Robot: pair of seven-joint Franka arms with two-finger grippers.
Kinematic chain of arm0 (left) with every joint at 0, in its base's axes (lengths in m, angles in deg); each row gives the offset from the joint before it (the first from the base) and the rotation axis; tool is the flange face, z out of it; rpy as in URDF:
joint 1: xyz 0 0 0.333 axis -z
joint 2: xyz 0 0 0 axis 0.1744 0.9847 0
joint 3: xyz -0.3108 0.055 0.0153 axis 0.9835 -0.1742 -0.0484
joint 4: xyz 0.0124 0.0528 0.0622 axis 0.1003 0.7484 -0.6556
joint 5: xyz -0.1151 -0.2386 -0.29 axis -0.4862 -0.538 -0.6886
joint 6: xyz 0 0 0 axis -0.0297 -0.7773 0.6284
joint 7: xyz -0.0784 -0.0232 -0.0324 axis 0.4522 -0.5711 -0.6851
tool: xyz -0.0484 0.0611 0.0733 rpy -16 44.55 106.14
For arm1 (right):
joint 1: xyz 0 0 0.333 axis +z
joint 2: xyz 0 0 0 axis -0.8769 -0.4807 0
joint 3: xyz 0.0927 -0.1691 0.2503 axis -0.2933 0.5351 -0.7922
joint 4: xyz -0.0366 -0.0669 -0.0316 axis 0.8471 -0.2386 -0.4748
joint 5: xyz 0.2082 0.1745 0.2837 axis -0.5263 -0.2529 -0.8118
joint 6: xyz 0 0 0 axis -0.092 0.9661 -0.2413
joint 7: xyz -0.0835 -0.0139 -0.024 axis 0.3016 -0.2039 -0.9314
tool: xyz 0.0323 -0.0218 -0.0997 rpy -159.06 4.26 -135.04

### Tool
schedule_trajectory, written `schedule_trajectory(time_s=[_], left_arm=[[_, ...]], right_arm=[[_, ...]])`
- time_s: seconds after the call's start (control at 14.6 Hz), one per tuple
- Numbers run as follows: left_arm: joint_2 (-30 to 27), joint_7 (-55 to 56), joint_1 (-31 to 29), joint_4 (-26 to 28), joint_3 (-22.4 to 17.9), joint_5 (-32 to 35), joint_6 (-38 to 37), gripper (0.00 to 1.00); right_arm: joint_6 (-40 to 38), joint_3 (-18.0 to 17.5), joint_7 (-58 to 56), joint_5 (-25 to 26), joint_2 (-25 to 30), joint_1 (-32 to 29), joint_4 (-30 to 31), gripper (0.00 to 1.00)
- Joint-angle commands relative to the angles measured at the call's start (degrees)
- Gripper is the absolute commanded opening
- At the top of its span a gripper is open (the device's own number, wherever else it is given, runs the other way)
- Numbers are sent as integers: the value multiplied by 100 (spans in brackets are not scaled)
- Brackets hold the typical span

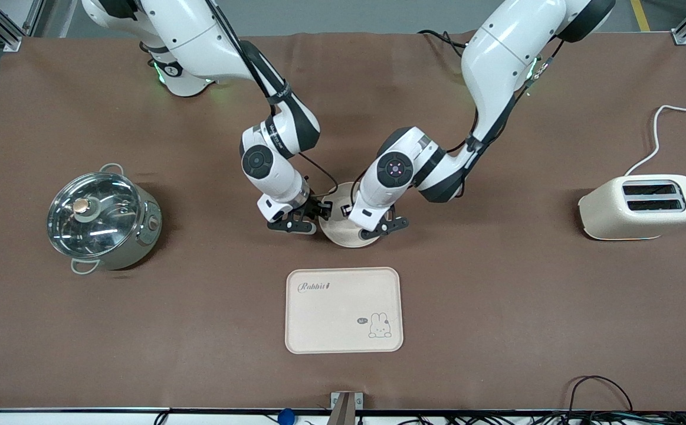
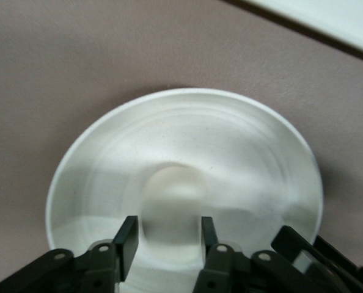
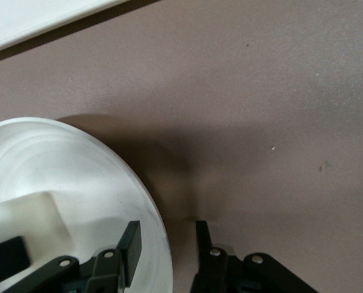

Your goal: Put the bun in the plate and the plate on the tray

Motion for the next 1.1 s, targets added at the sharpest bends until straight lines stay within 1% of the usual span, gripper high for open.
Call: schedule_trajectory(time_s=[0.0, 0.07, 0.14, 0.21, 0.41, 0.48, 0.55, 0.62, 0.76, 0.82, 0.89, 1.03], left_arm=[[36, 156, 42, -165, -61, -20, 43, 100], [-25, 157, 24, -174, -70, -11, 43, 100], [-217, 130, -37, -174, -96, -11, -18, 100], [-437, 104, -142, -174, -140, -3, -53, 100], [-1245, 43, -660, -174, -184, 374, -421, 100], [-1456, -97, -870, -174, -176, 593, -605, 100], [-1650, -307, -1029, -174, -176, 795, -807, 100], [-1843, -605, -1205, -174, -176, 945, -1018, 100], [-2256, -1343, -1661, -174, -167, 973, -1388, 100], [-2458, -1808, -1881, -174, -167, 973, -1563, 100], [-2643, -2195, -2057, -174, -167, 973, -1757, 100], [-3030, -2908, -2400, -174, -158, 964, -2196, 100]], right_arm=[[-29, 67, -19, -83, -4, 83, -33, 37], [-29, 67, -19, -83, -4, 83, -33, 24], [-29, 67, -10, -74, -4, 83, -33, 5], [-29, 76, -10, -83, -4, 83, -33, 0], [-47, 76, -63, -74, 57, 14, -24, 0], [-108, 85, -54, -83, 231, -13, -15, 0], [-352, 102, -54, -92, 503, -91, -58, 0], [-589, 94, -46, -100, 592, -284, -285, 0], [-1038, 94, 7, -109, 593, -522, -821, 0], [-1205, 94, 7, -109, 515, -575, -1111, 0], [-1338, 103, -1, -83, 314, -645, -1418, 0], [-1444, 103, -19, 30, -265, -795, -2120, 0]])
